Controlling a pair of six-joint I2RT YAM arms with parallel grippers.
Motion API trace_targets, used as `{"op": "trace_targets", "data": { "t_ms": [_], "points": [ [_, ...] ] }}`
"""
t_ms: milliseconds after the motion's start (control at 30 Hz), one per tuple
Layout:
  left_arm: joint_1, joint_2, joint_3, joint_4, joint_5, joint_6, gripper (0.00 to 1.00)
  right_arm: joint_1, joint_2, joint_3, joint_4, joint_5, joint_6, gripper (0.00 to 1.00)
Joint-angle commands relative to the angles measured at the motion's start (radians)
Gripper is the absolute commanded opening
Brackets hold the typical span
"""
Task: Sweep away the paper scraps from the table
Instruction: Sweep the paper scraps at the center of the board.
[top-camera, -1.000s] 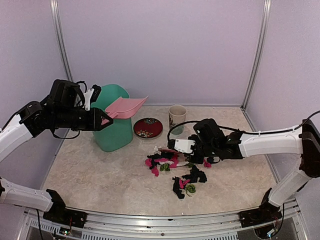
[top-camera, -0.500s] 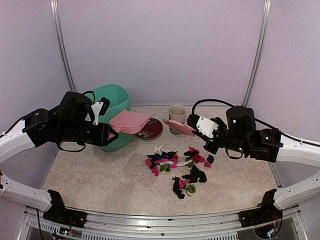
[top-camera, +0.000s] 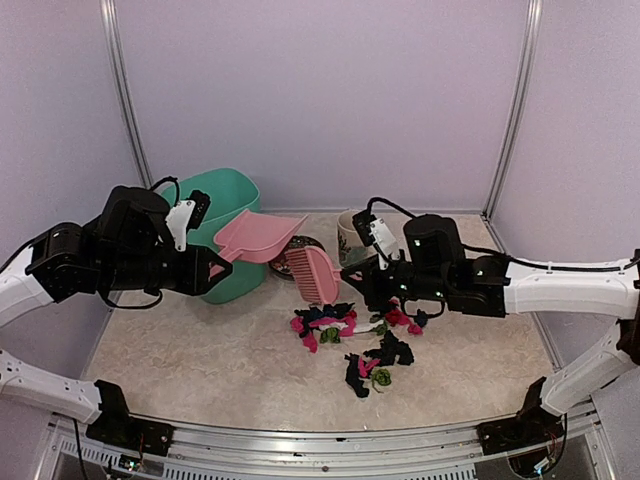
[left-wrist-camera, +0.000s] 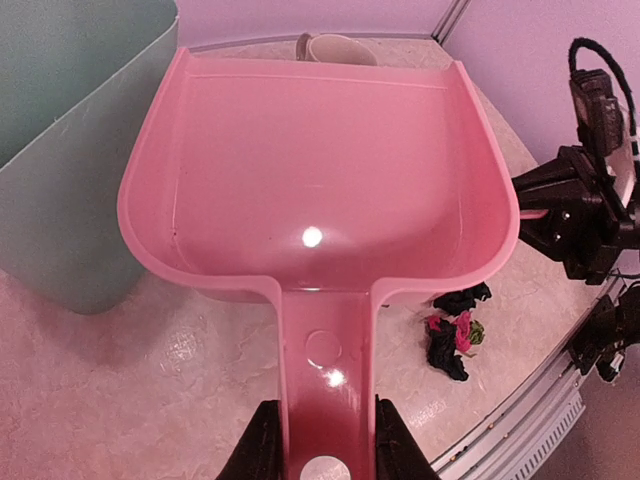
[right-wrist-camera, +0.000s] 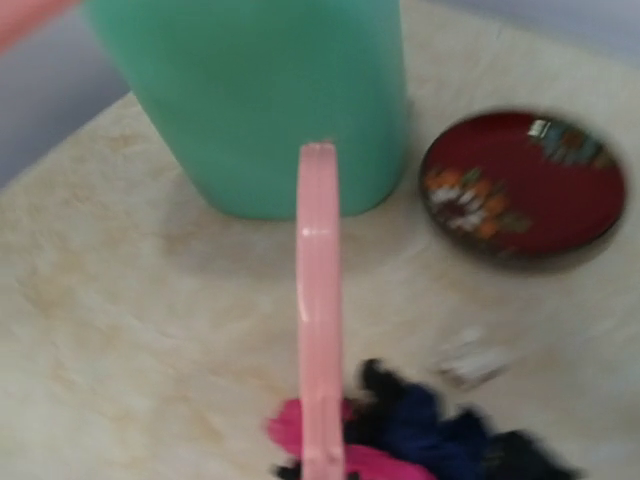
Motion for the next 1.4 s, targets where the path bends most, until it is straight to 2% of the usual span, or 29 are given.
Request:
{"op": "trace_targets", "data": {
  "t_ms": [0,300,433,600,833,967,1167,1367],
  "points": [
    [-0.047,-0.02,0.003,-0.023,-0.04,0.031,0.0,0.006,0.101,0.063,0.095,-0.037,0.349,0.0],
    [-0.12,-0.033,-0.019,-0.029,-0.042,0.04,0.0,-0.024,0.303,0.07,0.195,-0.104,0.72,0.0],
    [-0.159,-0.016,-0.035,-0.034,-0.031,0.04,0.0,-0.056,0.336,0.023,0.193,-0.103,0.831,0.0],
    [-0.198,0.0,-0.069,-0.019,-0.022,0.033,0.0,-0.098,0.276,-0.075,0.16,-0.077,0.869,0.0],
    [-0.261,0.017,-0.132,0.02,-0.007,0.041,0.0,-0.162,0.068,-0.241,0.037,-0.033,0.878,0.0],
    [-0.266,0.029,-0.152,0.036,0.005,0.04,0.0,-0.197,-0.101,-0.328,-0.019,-0.013,0.856,0.0],
    [-0.265,0.057,-0.155,0.077,-0.012,0.059,0.0,-0.209,-0.329,-0.295,-0.118,-0.024,0.639,0.0],
    [-0.265,0.085,-0.163,0.117,-0.021,0.09,0.0,-0.236,-0.43,-0.184,-0.305,-0.198,0.39,0.0]
  ]
}}
